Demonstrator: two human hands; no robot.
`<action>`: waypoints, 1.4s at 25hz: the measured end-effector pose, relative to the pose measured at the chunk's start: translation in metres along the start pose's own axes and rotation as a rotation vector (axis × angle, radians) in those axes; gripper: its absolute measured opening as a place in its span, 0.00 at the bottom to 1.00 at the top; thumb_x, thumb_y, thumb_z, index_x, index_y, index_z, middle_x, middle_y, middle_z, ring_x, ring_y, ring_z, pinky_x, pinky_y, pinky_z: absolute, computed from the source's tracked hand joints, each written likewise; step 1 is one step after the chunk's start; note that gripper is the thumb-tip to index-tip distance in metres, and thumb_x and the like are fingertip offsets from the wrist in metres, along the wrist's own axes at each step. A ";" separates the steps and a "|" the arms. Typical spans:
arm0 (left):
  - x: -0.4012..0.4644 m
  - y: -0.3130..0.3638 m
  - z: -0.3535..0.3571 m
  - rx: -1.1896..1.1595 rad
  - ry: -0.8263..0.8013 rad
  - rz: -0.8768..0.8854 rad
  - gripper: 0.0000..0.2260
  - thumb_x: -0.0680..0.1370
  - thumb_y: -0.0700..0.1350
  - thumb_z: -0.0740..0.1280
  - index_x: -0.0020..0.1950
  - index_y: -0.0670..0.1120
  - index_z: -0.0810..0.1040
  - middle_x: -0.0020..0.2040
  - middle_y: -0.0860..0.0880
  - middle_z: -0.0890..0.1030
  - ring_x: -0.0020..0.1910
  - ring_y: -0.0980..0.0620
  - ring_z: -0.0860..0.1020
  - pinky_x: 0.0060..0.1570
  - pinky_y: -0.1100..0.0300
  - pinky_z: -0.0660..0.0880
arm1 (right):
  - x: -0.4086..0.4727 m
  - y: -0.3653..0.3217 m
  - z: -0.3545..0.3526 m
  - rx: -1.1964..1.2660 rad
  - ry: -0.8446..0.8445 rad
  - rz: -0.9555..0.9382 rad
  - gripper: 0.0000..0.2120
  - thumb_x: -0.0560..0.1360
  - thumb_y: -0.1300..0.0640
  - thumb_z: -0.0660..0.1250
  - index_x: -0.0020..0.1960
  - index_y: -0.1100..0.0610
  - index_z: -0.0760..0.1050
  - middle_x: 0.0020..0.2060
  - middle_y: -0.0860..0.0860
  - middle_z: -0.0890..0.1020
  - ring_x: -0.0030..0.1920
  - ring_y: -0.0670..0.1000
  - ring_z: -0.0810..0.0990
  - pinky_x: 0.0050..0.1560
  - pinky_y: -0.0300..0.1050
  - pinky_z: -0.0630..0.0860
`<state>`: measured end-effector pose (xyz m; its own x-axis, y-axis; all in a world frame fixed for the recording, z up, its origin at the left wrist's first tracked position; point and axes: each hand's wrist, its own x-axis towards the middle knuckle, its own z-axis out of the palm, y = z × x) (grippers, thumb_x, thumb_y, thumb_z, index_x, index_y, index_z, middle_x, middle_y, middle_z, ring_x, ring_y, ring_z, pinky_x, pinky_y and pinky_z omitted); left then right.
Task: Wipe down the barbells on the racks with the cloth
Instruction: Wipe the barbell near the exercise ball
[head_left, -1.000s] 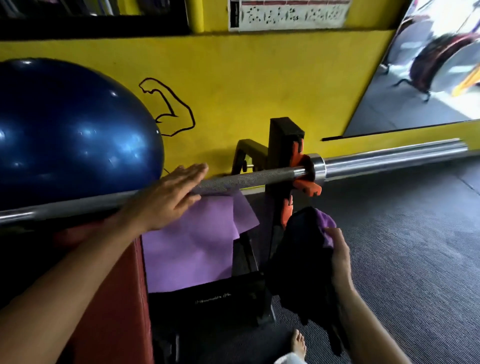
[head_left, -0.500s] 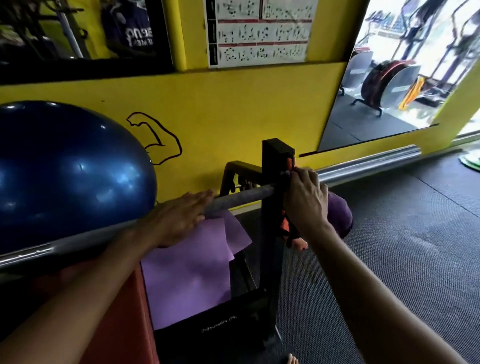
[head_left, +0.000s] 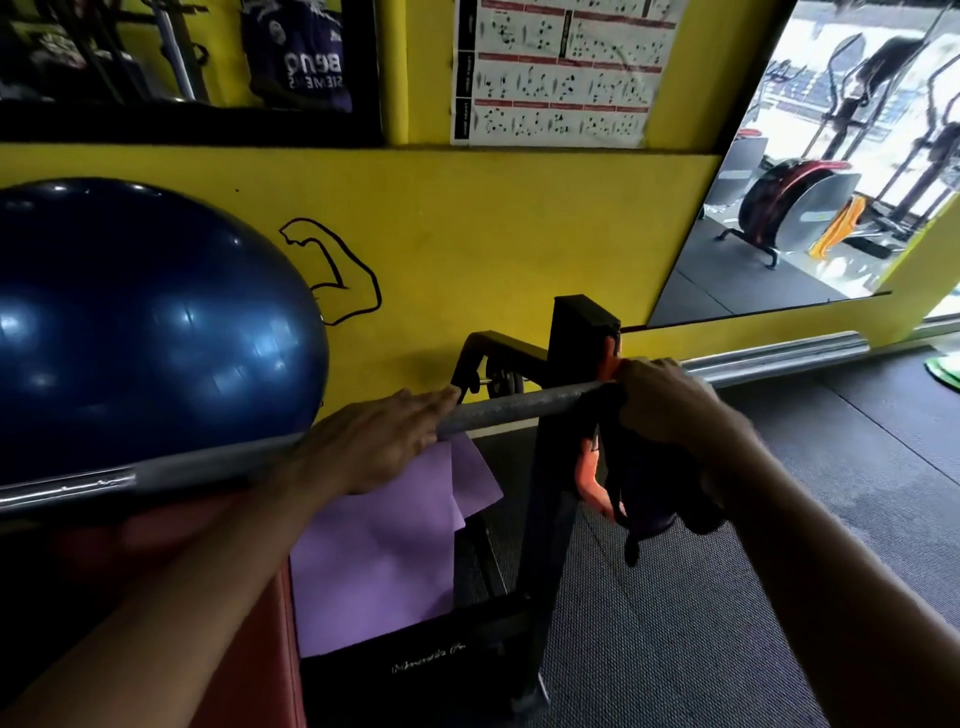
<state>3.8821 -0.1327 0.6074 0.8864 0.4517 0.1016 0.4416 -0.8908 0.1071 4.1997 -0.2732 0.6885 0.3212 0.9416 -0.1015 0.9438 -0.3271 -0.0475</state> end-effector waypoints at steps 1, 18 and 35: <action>0.000 -0.001 0.000 -0.001 -0.014 -0.002 0.27 0.87 0.55 0.49 0.77 0.62 0.32 0.80 0.60 0.44 0.81 0.47 0.55 0.72 0.53 0.63 | 0.005 0.007 -0.007 0.044 -0.026 0.001 0.11 0.80 0.57 0.64 0.62 0.55 0.77 0.53 0.53 0.81 0.50 0.52 0.80 0.47 0.50 0.81; -0.056 -0.038 -0.007 0.086 0.061 -0.129 0.30 0.82 0.65 0.39 0.82 0.57 0.44 0.82 0.57 0.54 0.79 0.55 0.61 0.73 0.56 0.66 | 0.025 -0.072 0.069 0.330 0.559 0.026 0.20 0.77 0.43 0.52 0.55 0.54 0.75 0.51 0.54 0.81 0.53 0.57 0.77 0.52 0.52 0.72; -0.056 -0.034 -0.011 0.077 0.086 -0.126 0.32 0.81 0.66 0.38 0.83 0.55 0.51 0.81 0.57 0.56 0.78 0.59 0.60 0.69 0.56 0.69 | 0.024 -0.024 0.080 0.203 0.603 0.023 0.17 0.83 0.48 0.55 0.55 0.58 0.76 0.50 0.57 0.80 0.55 0.59 0.75 0.55 0.57 0.73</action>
<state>3.8154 -0.1270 0.6088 0.8099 0.5595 0.1764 0.5605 -0.8267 0.0489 4.1782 -0.2495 0.6080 0.3844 0.7949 0.4694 0.9216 -0.3006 -0.2455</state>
